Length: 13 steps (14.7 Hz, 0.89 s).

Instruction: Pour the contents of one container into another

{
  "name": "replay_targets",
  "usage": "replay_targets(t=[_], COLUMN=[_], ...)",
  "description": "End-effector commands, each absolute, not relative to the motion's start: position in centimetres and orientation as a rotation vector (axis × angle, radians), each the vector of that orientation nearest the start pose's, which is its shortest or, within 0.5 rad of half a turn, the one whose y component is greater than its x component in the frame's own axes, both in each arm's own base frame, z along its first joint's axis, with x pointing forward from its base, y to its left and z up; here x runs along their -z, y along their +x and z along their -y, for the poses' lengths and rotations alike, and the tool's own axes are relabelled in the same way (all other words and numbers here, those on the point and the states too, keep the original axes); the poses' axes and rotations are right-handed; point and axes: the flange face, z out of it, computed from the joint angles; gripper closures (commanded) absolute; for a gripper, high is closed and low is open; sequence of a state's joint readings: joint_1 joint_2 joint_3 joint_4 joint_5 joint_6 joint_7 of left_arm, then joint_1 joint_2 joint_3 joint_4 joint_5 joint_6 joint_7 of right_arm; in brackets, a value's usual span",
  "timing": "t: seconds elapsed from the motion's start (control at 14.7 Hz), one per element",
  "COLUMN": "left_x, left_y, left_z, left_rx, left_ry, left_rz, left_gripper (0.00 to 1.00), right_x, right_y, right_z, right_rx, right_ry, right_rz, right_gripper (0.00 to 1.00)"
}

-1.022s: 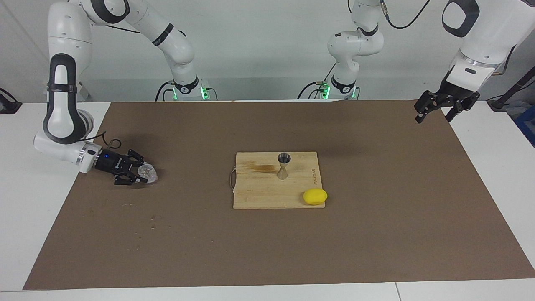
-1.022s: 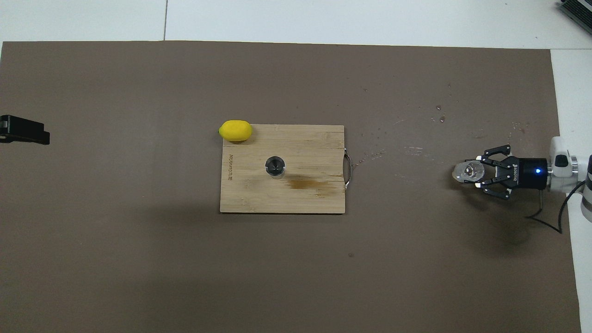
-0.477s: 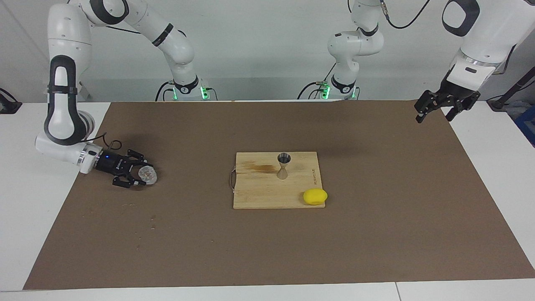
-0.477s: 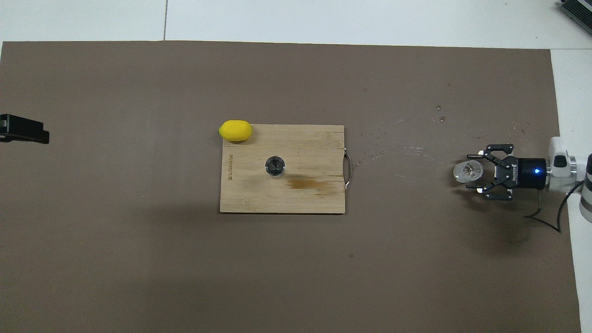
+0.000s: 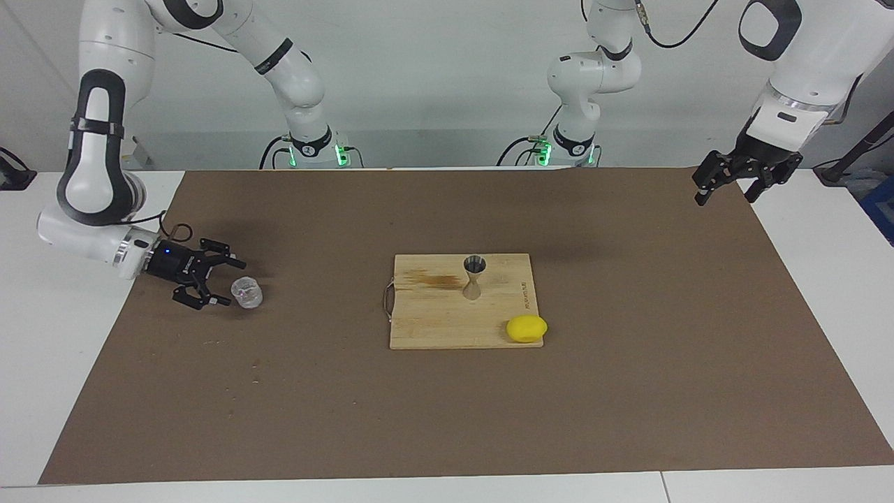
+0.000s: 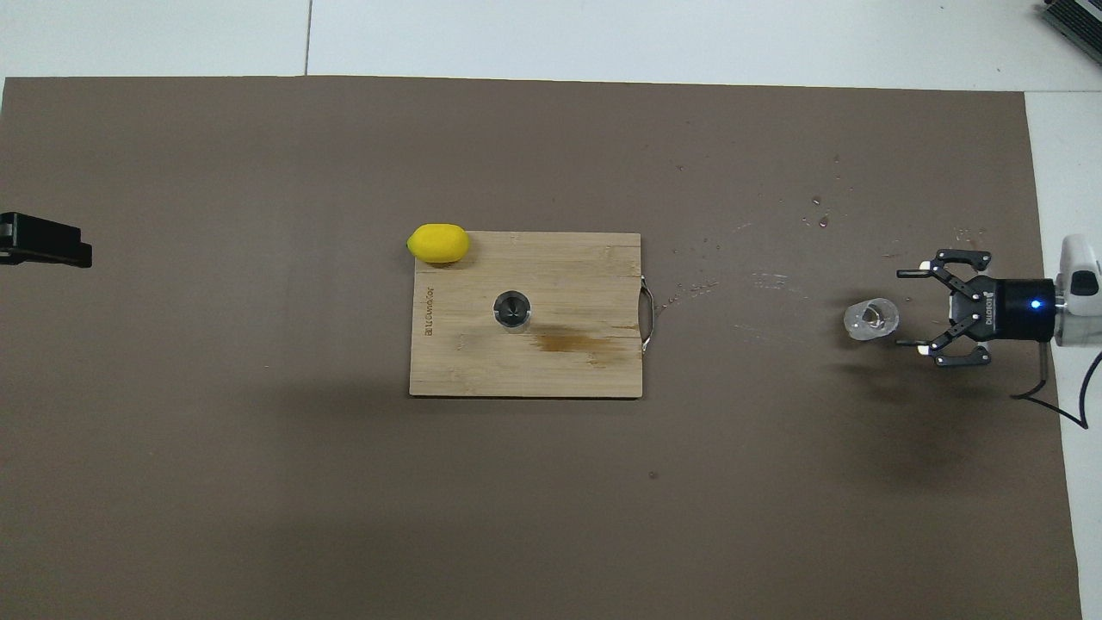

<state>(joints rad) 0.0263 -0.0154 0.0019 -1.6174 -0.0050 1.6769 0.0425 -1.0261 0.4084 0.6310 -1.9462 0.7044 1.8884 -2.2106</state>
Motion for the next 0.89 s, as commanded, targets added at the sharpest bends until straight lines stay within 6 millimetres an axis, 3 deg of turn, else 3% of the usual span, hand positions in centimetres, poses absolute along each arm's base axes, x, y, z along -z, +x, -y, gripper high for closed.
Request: replay_targets(t=[0.0,0.27,0.41,0.82], left_x=[-62.5,-62.5,-62.5,-62.7], left_y=[56.1,56.1,56.1,56.1], left_z=[-1.4,-1.4,-1.4,-1.4], left_rx=[0.133,0.133,0.131,0.136], left_ry=[-3.149,-3.149,-3.149,-3.149], left_rz=[-0.006,-0.006,-0.006,-0.006], left_gripper=[0.0,0.0,0.0,0.0], right_x=[-37.0,-43.0,-45.4,-47.7], right_y=[53.6,54.4,55.3,56.9], right_z=[18.2,15.5,13.0,6.9], right_rx=[0.833,0.776,0.756,0.553], right_ry=[-1.954,-2.182,-2.3,-2.621], right_rz=[1.509,1.44,1.404,1.135], right_gripper=[0.0,0.0,0.0,0.0])
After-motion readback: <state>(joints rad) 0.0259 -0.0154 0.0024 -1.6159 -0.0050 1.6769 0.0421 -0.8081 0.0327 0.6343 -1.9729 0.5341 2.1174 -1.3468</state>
